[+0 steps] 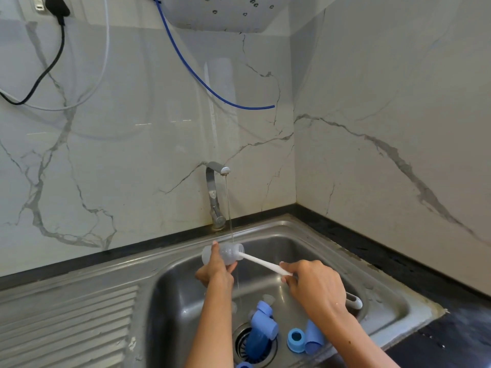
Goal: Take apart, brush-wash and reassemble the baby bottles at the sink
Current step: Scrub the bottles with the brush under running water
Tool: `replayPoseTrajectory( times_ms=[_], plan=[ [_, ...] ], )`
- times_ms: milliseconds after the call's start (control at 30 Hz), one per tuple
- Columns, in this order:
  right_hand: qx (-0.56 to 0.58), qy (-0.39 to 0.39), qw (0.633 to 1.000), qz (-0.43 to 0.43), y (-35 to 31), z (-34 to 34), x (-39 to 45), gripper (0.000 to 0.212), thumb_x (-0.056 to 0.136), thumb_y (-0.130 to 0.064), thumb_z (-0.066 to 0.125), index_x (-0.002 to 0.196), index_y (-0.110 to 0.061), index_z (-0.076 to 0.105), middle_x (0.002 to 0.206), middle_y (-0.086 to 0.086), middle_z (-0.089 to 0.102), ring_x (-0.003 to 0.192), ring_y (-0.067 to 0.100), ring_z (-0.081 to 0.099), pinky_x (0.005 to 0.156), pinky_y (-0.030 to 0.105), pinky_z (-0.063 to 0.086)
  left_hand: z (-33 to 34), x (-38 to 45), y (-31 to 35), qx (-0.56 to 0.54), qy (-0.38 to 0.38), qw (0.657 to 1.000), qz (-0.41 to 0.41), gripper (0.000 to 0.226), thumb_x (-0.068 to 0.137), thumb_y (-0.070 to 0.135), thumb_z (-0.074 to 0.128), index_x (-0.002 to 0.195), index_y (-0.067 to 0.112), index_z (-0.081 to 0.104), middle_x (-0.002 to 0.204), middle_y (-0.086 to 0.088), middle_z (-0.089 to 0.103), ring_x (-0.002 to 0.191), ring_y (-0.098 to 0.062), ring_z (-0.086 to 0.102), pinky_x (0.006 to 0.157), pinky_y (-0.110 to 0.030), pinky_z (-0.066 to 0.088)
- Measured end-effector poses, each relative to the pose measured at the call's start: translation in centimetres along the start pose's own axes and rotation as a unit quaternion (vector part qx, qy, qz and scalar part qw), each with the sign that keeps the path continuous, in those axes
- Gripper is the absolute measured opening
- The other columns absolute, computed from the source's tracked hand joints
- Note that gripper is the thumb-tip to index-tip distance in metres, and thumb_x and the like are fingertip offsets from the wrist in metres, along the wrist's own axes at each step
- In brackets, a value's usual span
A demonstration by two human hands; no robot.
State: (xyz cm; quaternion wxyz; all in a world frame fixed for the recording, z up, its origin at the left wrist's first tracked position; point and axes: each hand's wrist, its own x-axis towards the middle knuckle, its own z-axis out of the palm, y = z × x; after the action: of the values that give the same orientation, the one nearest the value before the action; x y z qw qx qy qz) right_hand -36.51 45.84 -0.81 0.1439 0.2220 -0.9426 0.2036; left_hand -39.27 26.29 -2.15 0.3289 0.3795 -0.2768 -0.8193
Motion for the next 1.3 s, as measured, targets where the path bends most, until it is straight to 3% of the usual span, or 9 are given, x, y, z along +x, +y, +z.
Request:
replayPoseTrajectory(
  times_ms=[233, 367, 633, 733, 800, 867, 1000, 1133, 1300],
  plan=[
    [-0.029, 0.023, 0.999, 0.001, 1.2, -0.3, 0.7, 0.038, 0.101, -0.042, 0.041, 0.139, -0.041, 0.047, 0.086, -0.01, 0.056, 0.068, 0.01, 0.05, 0.05, 0.019, 0.03, 0.1, 0.6, -0.5, 0.157, -0.128, 0.979, -0.007, 0.066, 0.074, 0.019, 0.081, 0.125, 0.0, 0.045, 0.119, -0.026, 0.055, 0.1, -0.039, 0.062, 0.047, -0.043, 0.057],
    [-0.027, 0.012, 0.999, -0.03, 1.6, -0.6, 1.2, 0.038, 0.1, -0.044, 0.042, 0.138, -0.042, 0.047, 0.096, -0.008, 0.066, 0.074, 0.012, 0.055, 0.06, 0.022, 0.037, -0.3, 0.9, -0.2, 0.144, -0.151, 0.977, -0.032, 0.061, 0.077, 0.02, 0.078, 0.126, 0.003, 0.045, 0.121, -0.025, 0.055, 0.098, -0.036, 0.06, 0.062, -0.046, 0.057],
    [0.055, 0.015, 0.998, -0.04, 2.4, -0.9, 1.1, 0.033, 0.094, -0.046, 0.054, 0.127, -0.045, 0.059, 0.098, -0.01, 0.069, 0.079, 0.009, 0.062, 0.068, 0.023, 0.052, -0.1, 1.3, 1.0, -0.053, -0.132, 0.987, -0.077, 0.055, 0.084, 0.02, 0.07, 0.131, 0.004, 0.044, 0.127, -0.023, 0.054, 0.111, -0.038, 0.058, 0.082, -0.053, 0.053],
    [0.054, 0.026, 0.998, -0.027, 3.0, -1.3, 1.1, 0.034, 0.093, -0.046, 0.057, 0.126, -0.047, 0.058, 0.094, -0.009, 0.069, 0.078, 0.01, 0.062, 0.065, 0.021, 0.048, -0.2, 1.1, 1.3, -0.048, -0.177, 0.978, -0.094, 0.045, 0.086, 0.021, 0.068, 0.12, 0.004, 0.045, 0.12, -0.023, 0.054, 0.11, -0.038, 0.058, 0.074, -0.051, 0.057],
    [0.024, 0.027, 0.999, -0.021, 3.2, -1.6, 1.3, 0.035, 0.094, -0.045, 0.055, 0.129, -0.047, 0.055, 0.093, -0.009, 0.068, 0.078, 0.009, 0.062, 0.064, 0.02, 0.046, -0.1, 0.8, 1.1, 0.022, -0.223, 0.969, -0.101, 0.035, 0.086, 0.019, 0.067, 0.111, 0.003, 0.048, 0.108, -0.023, 0.057, 0.099, -0.036, 0.06, 0.061, -0.049, 0.058],
    [0.002, 0.027, 0.999, -0.021, 3.1, -1.5, 1.5, 0.036, 0.095, -0.045, 0.053, 0.13, -0.045, 0.054, 0.094, -0.009, 0.069, 0.079, 0.009, 0.063, 0.066, 0.02, 0.047, 0.1, 0.5, 0.8, 0.072, -0.245, 0.962, -0.095, 0.031, 0.086, 0.019, 0.068, 0.106, 0.003, 0.05, 0.104, -0.023, 0.058, 0.091, -0.034, 0.061, 0.061, -0.049, 0.058],
    [0.04, 0.01, 0.998, -0.038, 3.1, -1.3, 1.5, 0.034, 0.094, -0.044, 0.055, 0.129, -0.042, 0.057, 0.099, -0.009, 0.07, 0.083, 0.009, 0.063, 0.068, 0.019, 0.048, 0.0, 0.9, 0.7, 0.034, -0.201, 0.978, -0.037, 0.05, 0.084, 0.017, 0.07, 0.126, 0.003, 0.046, 0.119, -0.021, 0.055, 0.1, -0.034, 0.059, 0.074, -0.05, 0.054],
    [0.074, -0.023, 0.996, -0.045, 3.4, -1.5, 1.5, 0.034, 0.093, -0.041, 0.058, 0.127, -0.04, 0.061, 0.104, -0.012, 0.068, 0.084, 0.006, 0.06, 0.065, 0.016, 0.042, -0.1, 0.7, 0.8, -0.049, -0.117, 0.992, -0.013, 0.057, 0.084, 0.013, 0.07, 0.131, -0.002, 0.041, 0.125, -0.024, 0.053, 0.112, -0.039, 0.057, 0.086, -0.057, 0.051],
    [0.16, -0.071, 0.985, -0.007, 4.5, -1.8, 1.5, 0.023, 0.092, -0.037, 0.061, 0.113, -0.041, 0.068, 0.062, -0.018, 0.056, 0.059, 0.004, 0.048, 0.052, 0.013, 0.032, -0.3, 0.9, 0.7, -0.113, -0.116, 0.986, -0.04, 0.06, 0.088, 0.019, 0.067, 0.137, 0.004, 0.035, 0.132, -0.024, 0.049, 0.119, -0.039, 0.053, 0.094, -0.056, 0.047]
  ],
)
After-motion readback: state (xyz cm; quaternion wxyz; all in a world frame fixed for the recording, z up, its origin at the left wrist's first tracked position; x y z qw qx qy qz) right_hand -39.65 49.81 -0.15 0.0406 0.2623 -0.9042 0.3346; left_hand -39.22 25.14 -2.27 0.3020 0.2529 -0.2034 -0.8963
